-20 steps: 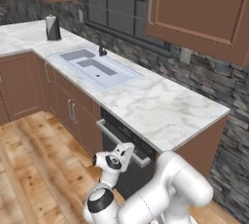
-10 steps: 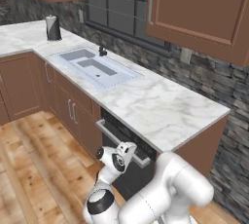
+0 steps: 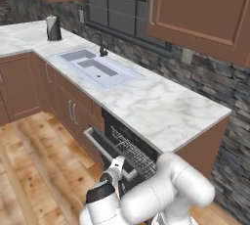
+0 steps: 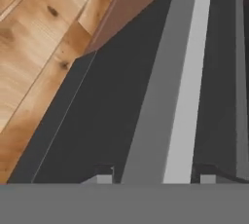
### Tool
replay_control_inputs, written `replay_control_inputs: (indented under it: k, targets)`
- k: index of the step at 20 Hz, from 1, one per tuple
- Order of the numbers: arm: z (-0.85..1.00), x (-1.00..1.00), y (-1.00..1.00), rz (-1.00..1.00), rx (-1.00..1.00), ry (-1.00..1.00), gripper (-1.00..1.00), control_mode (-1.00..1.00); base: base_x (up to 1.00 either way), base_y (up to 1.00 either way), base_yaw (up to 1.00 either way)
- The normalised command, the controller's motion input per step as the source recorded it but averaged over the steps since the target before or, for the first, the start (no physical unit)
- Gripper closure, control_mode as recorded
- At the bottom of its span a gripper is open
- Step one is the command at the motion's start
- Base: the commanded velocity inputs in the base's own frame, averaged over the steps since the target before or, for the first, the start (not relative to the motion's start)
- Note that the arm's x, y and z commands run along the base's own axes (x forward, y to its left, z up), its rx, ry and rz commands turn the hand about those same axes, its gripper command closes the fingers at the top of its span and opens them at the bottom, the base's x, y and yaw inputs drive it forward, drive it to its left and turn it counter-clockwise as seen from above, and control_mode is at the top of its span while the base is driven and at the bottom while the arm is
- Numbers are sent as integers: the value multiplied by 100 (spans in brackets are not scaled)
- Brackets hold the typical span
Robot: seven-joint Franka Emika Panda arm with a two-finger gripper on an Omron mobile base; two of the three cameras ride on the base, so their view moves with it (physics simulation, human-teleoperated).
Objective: Open the dishwasher door and pull out the top rack.
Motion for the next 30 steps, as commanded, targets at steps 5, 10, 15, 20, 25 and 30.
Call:
replay_control_inputs:
  k: [5,10,15,20,25,30]
  targets:
    - [-77,-100,100,0,11,62,100,-100,0,0,0]
    - [-45,-99,100,0,16,73,100,-100,0,0,0]
    - [-17,-63,98,-13,16,83,100,-100,0,0,0]
    - [-4,-22,77,-25,11,91,100,-100,0,0,0]
    - [35,-20,20,-28,13,51,100,-100,0,0,0]
    - [99,-16,0,-13,6,-1,100,-100,0,0,0]
